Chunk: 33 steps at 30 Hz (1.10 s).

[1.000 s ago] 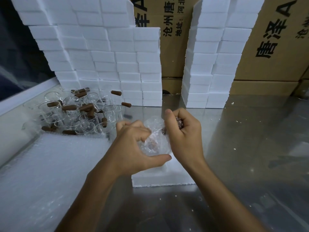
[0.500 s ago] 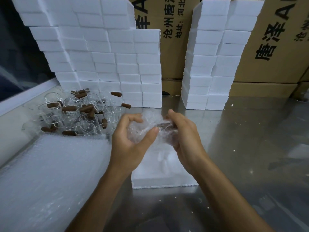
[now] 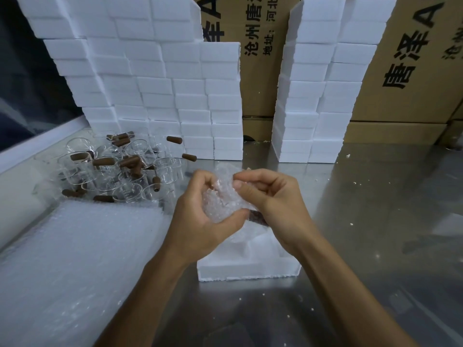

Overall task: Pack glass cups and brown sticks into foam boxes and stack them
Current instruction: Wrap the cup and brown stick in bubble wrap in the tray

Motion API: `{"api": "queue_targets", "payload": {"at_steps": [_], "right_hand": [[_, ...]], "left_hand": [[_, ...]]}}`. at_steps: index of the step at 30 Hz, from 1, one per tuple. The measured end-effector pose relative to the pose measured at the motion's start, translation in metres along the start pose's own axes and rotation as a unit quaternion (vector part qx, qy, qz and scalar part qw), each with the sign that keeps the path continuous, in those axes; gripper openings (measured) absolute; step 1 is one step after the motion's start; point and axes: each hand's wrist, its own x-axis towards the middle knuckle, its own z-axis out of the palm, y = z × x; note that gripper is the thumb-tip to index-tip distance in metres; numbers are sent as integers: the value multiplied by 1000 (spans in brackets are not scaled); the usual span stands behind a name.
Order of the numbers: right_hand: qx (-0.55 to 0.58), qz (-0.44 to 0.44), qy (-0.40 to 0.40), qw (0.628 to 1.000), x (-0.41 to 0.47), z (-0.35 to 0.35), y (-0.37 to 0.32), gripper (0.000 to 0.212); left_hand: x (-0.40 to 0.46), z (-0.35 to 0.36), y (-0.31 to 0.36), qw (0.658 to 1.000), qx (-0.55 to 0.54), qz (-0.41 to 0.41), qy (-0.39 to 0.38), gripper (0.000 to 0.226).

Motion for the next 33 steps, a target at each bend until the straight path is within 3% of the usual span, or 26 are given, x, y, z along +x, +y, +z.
{"api": "queue_targets", "payload": {"at_steps": [3,6,9,14,18,25,33], "right_hand": [[-62,-62,-46,995,1,1,3,10],[-149,-110,-80,979,0,1,5,16],[-231,-132,-100,959,-1,0,6,32],[-254,-180,-21,950,-5,11,13,17],[-238,-121,-60,962,-7,11,12,43],[-314,-142,-152,926,-8,8,6,61],[-279,-85,-205,934,-10,16,7,42]], "left_hand": [[1,-1,1,999,34,1,22,63],[3,-2,3,988,142,51,31,49],[4,-3,2,982,163,89,13,45],[6,-9,2,985,149,82,36,42],[7,-20,4,992,103,45,53,43],[11,-31,2,999,-3,-33,-3,53],[13,-27,6,995,-13,-95,0,69]]}}
